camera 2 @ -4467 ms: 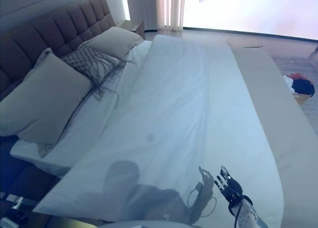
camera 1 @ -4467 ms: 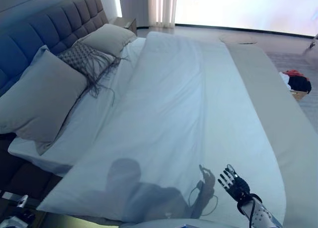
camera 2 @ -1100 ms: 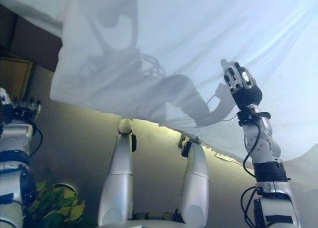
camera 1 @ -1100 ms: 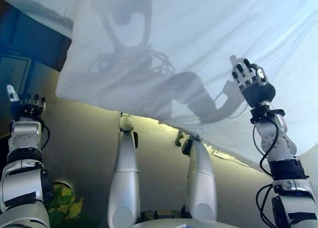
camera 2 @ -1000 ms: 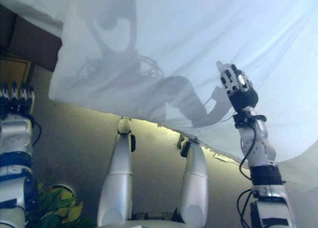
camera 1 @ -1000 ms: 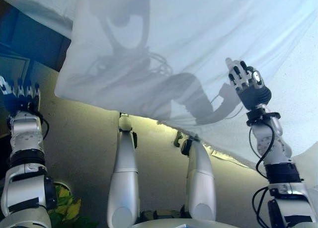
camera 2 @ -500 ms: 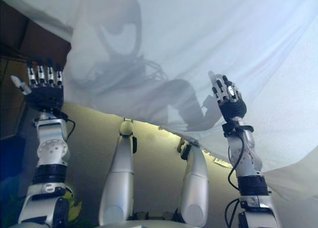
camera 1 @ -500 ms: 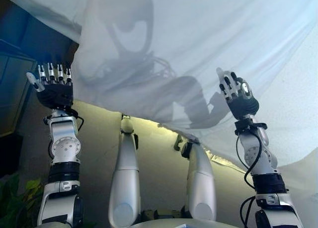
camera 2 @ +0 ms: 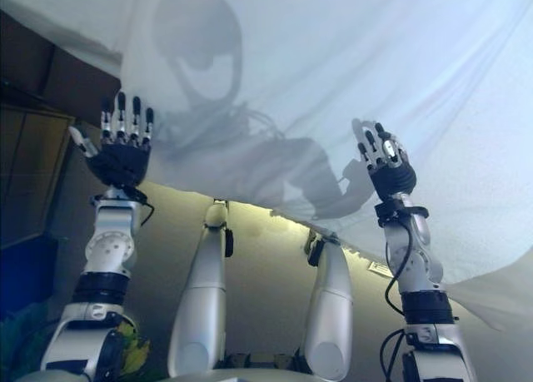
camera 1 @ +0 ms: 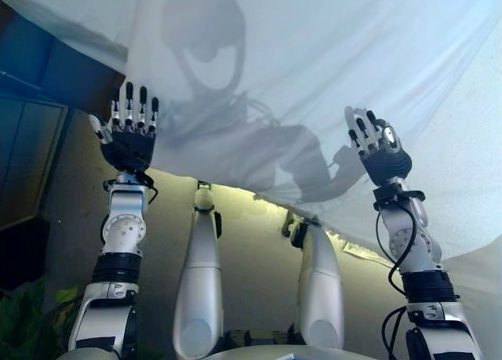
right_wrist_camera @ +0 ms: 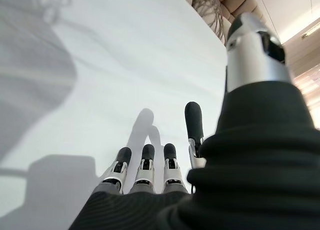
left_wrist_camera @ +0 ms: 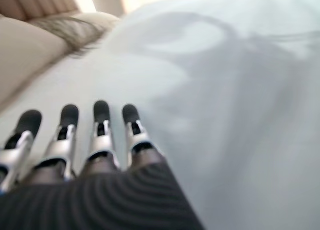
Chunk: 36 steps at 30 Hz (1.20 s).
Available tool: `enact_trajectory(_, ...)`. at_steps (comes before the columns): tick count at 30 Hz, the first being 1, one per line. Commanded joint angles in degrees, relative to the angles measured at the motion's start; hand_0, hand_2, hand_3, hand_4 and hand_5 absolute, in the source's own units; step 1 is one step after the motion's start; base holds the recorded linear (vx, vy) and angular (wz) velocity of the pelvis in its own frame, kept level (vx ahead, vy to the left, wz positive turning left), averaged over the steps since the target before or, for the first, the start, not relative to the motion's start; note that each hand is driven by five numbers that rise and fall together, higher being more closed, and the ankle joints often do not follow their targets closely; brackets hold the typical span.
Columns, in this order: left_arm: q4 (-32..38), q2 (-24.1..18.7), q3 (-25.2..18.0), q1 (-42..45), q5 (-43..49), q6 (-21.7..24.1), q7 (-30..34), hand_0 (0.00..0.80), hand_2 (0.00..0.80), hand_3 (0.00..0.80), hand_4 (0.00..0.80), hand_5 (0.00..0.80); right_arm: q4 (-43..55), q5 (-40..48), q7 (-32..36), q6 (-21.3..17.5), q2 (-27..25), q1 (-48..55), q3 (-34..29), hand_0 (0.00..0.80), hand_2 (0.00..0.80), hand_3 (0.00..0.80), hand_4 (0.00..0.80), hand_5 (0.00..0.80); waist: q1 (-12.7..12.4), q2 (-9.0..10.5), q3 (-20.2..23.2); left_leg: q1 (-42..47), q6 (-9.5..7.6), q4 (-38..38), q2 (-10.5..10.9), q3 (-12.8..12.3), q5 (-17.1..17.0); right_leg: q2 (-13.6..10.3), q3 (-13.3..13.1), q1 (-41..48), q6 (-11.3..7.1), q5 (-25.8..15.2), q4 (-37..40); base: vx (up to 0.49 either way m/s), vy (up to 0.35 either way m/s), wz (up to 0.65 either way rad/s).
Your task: Make the bed neatly
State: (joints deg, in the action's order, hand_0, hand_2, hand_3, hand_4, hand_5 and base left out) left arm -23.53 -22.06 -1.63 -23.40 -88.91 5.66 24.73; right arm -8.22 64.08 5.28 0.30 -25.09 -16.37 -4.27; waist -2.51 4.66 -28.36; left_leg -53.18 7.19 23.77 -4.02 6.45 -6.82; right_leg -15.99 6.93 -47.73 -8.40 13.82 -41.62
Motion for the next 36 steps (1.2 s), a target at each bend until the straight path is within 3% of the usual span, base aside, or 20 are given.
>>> enact_trajectory(1,-5.29,-1.36,0.46,-3.82,-2.70,-1.70,0.62,0.000,0.000,0.000,0.000,0.000,0.05,3.23,1.54,-2.22,-4.68,-1.49,-2.44,0.000,0.000,0.000,0.000,0.000,1.65,-0.88,0.27,-1.72,-3.07,13.78,-0.31,1.04,11.94,-0.70,-3.83,-4.31,-0.81,-17.60,10.43,-0.010,0.035,-0.12)
enact_trajectory(8,-18.25,-4.50,2.06,-7.22,-1.97,-6.42,-8.57,0.000,0.000,0.000,0.000,0.000,-2.69,3.93,2.82,-2.57,-7.31,-3.41,-2.38,0.000,0.000,0.000,0.000,0.000,3.71,-1.61,0.80,-4.42,-3.20,16.03,0.17,0.42,12.31,-0.02,-5.48,-7.67,-0.50,-18.03,9.05,-0.015,0.054,-0.10)
enact_trajectory(15,-31.46,-5.60,-0.43,-8.58,6.53,-6.92,-15.74,0.000,0.000,0.000,0.000,0.000,-3.87,3.23,3.78,-1.27,-9.76,-5.50,-2.48,0.000,0.000,0.000,0.000,0.000,5.07,-2.58,0.91,-6.48,-2.95,17.41,0.03,-0.33,12.25,0.34,-6.44,-10.29,-0.25,-17.26,7.56,-0.013,0.057,-0.07)
enact_trajectory(19,-34.84,-6.41,-2.16,-8.99,8.49,-7.06,-15.65,0.000,0.000,0.000,0.000,0.000,-4.70,3.49,4.75,-1.61,-10.80,-5.99,-2.75,0.000,0.000,0.000,0.000,0.000,5.30,-3.06,0.93,-7.02,-2.87,17.45,0.06,-0.57,12.20,0.23,-6.49,-11.11,-0.11,-16.63,6.91,-0.018,0.043,-0.05)
enact_trajectory(27,-36.34,-6.56,-5.65,-5.80,14.08,-3.64,-22.98,0.000,0.000,0.000,0.000,0.000,-2.02,2.33,3.29,-0.46,-11.23,-5.91,-3.73,0.000,0.000,0.000,0.000,0.000,5.07,-4.24,0.58,-6.99,-2.76,15.92,0.04,-1.06,11.29,0.16,-6.34,-11.58,0.36,-15.83,7.10,-0.015,0.035,-0.01)
enact_trajectory(36,-40.08,-14.36,-9.70,-6.65,16.88,-5.79,-32.98,0.000,0.000,0.000,0.000,0.000,0.56,2.66,3.97,0.45,-10.68,-4.58,-4.81,0.000,0.000,0.000,0.000,0.000,4.62,-4.47,0.99,-2.55,-2.25,11.09,-1.45,-1.93,9.65,-0.73,-4.42,-6.71,0.04,-16.11,11.48,-0.004,0.003,0.01)
